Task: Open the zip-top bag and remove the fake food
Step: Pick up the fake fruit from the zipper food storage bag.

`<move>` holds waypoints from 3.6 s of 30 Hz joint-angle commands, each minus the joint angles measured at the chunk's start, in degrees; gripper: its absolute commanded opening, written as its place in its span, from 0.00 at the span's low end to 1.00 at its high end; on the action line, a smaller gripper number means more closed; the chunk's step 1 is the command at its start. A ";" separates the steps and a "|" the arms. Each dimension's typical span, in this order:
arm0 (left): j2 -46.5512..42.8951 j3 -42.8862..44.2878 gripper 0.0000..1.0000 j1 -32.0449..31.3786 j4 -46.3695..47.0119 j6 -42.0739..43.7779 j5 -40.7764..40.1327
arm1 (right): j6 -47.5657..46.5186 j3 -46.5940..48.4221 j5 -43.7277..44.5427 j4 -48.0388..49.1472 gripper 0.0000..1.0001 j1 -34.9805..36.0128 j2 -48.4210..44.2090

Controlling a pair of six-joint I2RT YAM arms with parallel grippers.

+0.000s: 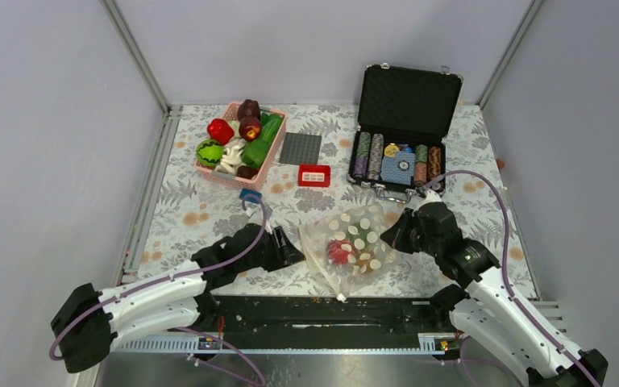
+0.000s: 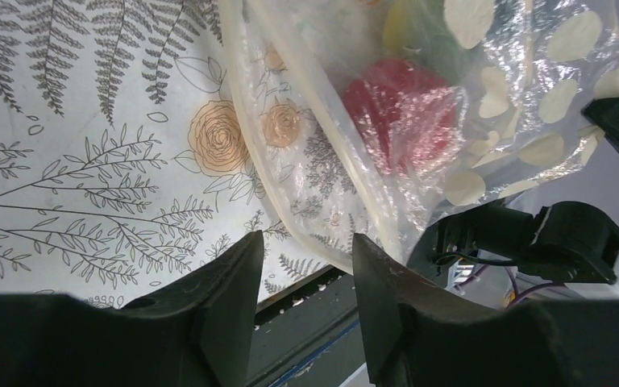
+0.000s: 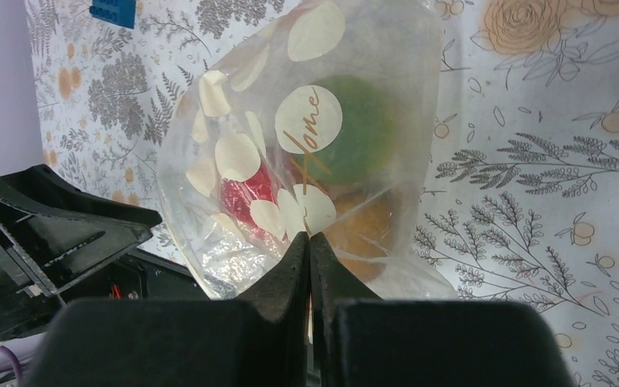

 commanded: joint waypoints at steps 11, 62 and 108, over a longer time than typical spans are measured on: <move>13.46 -0.54 0.42 -6.68 14.76 -4.97 -5.59 | 2.85 -3.59 0.37 1.84 0.00 0.46 -1.72; 34.24 8.03 0.92 -9.21 36.40 0.58 -6.38 | 6.29 -9.41 -6.84 9.33 0.00 0.49 2.56; 0.62 23.34 0.52 -0.12 -29.56 11.62 -14.78 | 8.38 -9.92 4.49 2.40 0.00 0.46 -5.82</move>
